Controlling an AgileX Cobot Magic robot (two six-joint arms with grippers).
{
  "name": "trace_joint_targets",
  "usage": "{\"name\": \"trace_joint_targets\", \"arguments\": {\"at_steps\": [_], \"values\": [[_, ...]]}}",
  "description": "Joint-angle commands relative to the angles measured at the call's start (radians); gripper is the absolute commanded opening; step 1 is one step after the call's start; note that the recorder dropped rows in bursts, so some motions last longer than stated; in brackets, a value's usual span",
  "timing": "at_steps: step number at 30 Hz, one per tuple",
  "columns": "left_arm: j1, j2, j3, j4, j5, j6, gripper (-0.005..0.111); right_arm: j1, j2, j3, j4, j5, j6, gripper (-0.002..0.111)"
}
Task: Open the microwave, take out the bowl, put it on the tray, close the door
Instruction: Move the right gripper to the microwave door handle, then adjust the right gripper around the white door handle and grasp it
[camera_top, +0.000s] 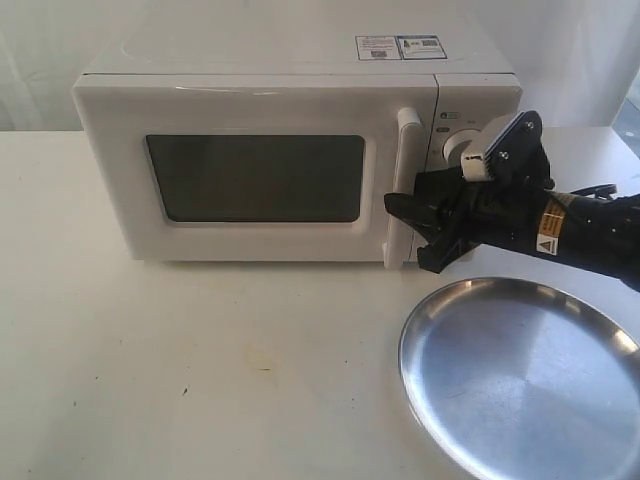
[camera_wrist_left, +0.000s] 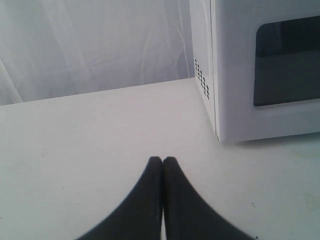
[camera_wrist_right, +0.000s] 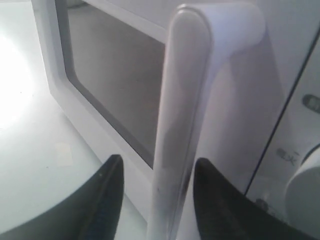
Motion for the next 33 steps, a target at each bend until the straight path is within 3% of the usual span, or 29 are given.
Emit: {"name": "trace_joint_targets", "arguments": {"at_steps": [1,3,4,12,19,33], "values": [[-0.004,-0.002,-0.003,-0.008,-0.004,0.000,0.000,0.005,0.015,-0.012,-0.013,-0.003,0.020,0.023],[-0.004,-0.002,-0.003,-0.008,-0.004,0.000,0.000,0.011,0.027,-0.014,-0.023,0.010,-0.020,0.002],[-0.004,-0.002,-0.003,-0.008,-0.004,0.000,0.000,0.011,0.033,-0.016,-0.023,0.010,-0.026,0.000],[-0.004,-0.002,-0.003,-0.008,-0.004,0.000,0.000,0.011,0.041,-0.022,-0.054,-0.039,-0.028,0.000],[-0.004,-0.002,-0.003,-0.008,-0.004,0.000,0.000,0.011,0.041,-0.022,-0.241,-0.255,-0.028,0.000],[-0.004,-0.002,-0.003,-0.008,-0.004,0.000,0.000,0.009,0.037,-0.033,-0.411,-0.259,-0.028,0.000]]}}
